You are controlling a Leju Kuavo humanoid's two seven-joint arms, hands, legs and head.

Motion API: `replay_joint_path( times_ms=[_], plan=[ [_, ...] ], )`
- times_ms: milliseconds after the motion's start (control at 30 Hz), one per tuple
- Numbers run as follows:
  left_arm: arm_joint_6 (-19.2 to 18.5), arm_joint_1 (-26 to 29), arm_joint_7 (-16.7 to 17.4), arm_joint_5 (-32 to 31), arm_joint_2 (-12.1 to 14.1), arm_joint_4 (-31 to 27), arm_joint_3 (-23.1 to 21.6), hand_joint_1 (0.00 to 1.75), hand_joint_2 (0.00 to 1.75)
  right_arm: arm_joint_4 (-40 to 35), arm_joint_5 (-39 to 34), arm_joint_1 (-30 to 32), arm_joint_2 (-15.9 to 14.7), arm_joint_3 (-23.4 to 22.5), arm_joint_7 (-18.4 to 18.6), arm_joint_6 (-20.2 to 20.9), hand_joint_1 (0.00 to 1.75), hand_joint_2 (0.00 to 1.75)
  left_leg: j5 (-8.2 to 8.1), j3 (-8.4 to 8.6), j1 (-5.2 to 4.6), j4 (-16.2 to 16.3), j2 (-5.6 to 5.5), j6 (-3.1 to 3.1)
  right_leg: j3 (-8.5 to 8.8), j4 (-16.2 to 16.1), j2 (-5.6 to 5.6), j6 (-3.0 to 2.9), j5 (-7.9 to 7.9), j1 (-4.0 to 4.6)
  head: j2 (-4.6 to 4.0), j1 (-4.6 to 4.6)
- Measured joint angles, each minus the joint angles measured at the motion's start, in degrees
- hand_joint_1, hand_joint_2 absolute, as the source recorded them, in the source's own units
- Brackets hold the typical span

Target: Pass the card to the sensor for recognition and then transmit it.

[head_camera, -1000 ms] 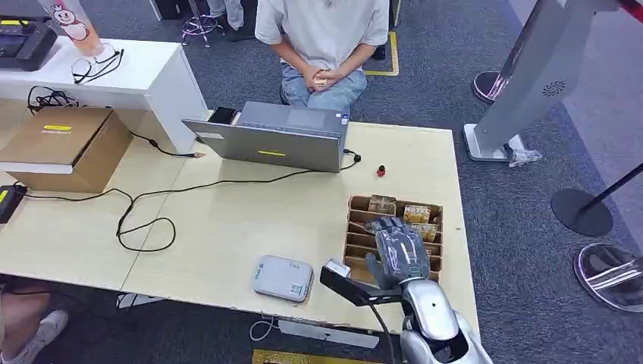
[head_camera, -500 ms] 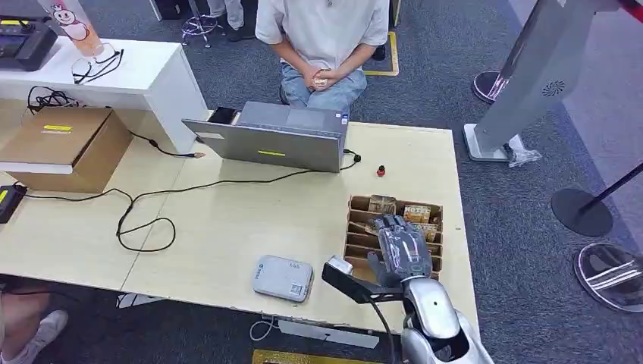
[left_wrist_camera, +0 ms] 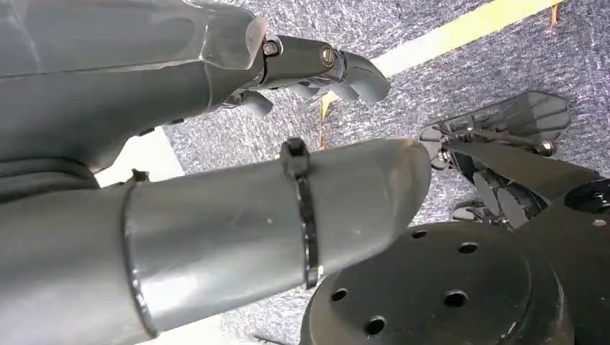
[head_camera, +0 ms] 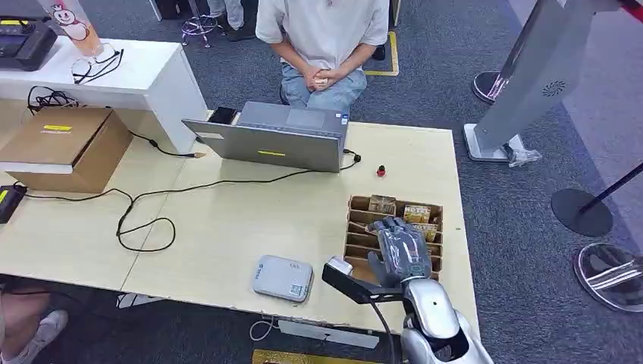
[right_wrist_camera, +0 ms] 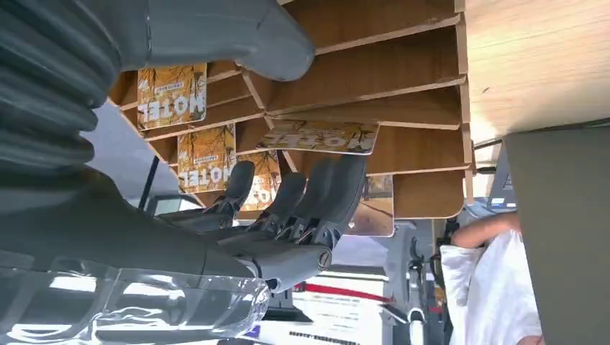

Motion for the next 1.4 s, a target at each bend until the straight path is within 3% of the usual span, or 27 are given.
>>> replay_joint_path(
  times_ms=[1000, 1233, 1400],
  plan=[
    [1.1, -0.1, 0.1, -0.3, 0.8, 1.8, 0.0, 0.0, 0.0, 4.9, -0.7, -4.0, 1.1, -0.2, 0.0, -0.7, 0.68, 1.75, 0.0, 0.01, 0.0, 0.0, 0.0, 0.0, 0.0, 0.0, 0.01, 0.0, 0.0, 0.0, 0.0, 0.0],
    [1.9, -0.4, 0.5, -0.2, 1.3, 3.0, 0.2, 0.0, 0.0, 6.3, -0.8, -5.1, 1.6, -0.3, -0.1, -0.9, 0.77, 1.75, 0.0, 0.0, 0.0, 0.0, 0.0, 0.0, 0.0, 0.0, 0.0, 0.0, 0.0, 0.0, 0.0, 0.0],
    [2.1, -0.9, 0.6, -0.2, 1.5, 3.6, 0.2, 0.0, 0.0, 7.4, -0.9, -5.9, 1.7, -0.4, -0.1, -1.0, 0.94, 1.75, 0.01, 0.01, 0.0, 0.0, 0.0, 0.0, 0.01, 0.0, 0.0, 0.0, 0.0, 0.0, 0.0, 0.0]
  ],
)
